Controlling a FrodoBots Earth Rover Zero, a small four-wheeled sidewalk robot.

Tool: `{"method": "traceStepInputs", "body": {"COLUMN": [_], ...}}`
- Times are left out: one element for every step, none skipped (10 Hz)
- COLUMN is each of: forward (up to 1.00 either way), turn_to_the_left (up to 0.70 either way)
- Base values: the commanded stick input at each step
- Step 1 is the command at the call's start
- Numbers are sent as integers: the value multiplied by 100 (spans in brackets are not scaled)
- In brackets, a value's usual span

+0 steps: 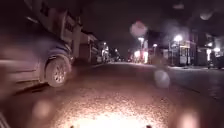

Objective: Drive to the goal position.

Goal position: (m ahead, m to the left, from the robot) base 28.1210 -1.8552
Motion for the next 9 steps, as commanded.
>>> {"method": "traceStepInputs", "body": {"forward": [70, 70, 70, 70, 70, 70, 70, 70, 70], "turn_to_the_left": [0, 0, 0, 0, 0, 0, 0, 0, 0]}}
